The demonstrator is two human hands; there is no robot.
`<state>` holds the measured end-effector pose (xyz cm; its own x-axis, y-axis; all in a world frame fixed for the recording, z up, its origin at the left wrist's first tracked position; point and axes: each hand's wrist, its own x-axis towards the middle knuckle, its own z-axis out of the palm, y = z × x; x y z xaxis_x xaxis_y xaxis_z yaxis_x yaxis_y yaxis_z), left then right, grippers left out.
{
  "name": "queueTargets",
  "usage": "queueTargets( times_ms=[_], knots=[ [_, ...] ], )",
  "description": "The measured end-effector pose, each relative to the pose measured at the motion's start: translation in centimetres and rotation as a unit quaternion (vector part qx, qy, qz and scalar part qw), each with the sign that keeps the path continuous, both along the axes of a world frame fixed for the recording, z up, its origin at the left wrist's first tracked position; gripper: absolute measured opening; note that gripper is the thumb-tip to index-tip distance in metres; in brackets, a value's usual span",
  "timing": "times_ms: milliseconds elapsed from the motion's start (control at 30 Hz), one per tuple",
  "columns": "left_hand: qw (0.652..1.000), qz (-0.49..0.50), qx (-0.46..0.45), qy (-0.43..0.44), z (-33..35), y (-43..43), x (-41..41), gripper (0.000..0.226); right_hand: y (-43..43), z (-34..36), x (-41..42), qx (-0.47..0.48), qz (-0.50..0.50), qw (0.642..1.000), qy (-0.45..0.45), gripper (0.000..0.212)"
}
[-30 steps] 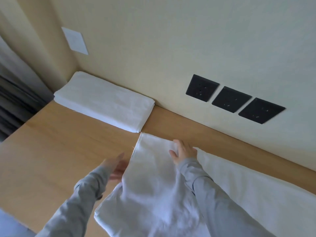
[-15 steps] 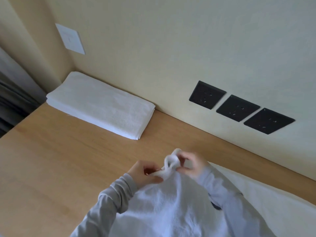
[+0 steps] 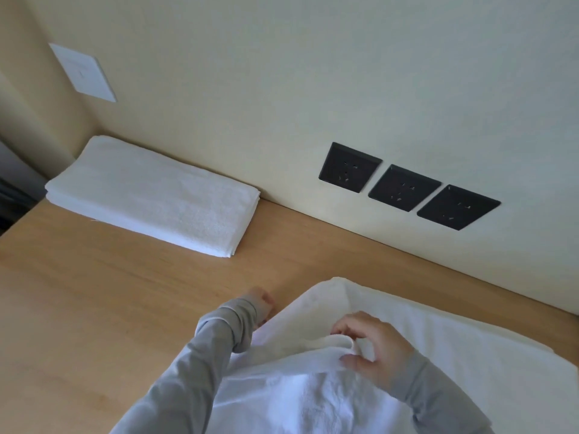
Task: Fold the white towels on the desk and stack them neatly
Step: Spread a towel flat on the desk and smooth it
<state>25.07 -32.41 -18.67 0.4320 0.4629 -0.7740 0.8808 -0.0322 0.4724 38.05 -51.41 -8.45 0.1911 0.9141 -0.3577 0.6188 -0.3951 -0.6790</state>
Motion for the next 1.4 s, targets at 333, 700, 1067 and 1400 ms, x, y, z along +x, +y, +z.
queueTargets(
  times_ms=[333,700,1067,1400],
  knots=[
    [0.995,-0.093,-0.031,-0.002,1.6,-3.2,2.4,0.060,-9.1,3.8,2.9,-0.040,-0.097,0.994,-0.004,0.025],
    [0.957,-0.139,0.203,-0.152,1.8,-7.8,2.1,0.031,-2.6,1.0,2.0,0.031,-0.082,0.992,-0.090,0.018],
    [0.975,-0.096,0.199,0.005,0.0,-3.0,5.4,0.040,-0.9,0.5,1.8,0.015,-0.107,0.992,-0.059,0.007],
    [0.978,-0.122,0.159,-0.063,-0.9,-2.9,7.0,0.021,0.2,1.3,2.5,0.026,-0.098,0.990,-0.099,0.008]
  ],
)
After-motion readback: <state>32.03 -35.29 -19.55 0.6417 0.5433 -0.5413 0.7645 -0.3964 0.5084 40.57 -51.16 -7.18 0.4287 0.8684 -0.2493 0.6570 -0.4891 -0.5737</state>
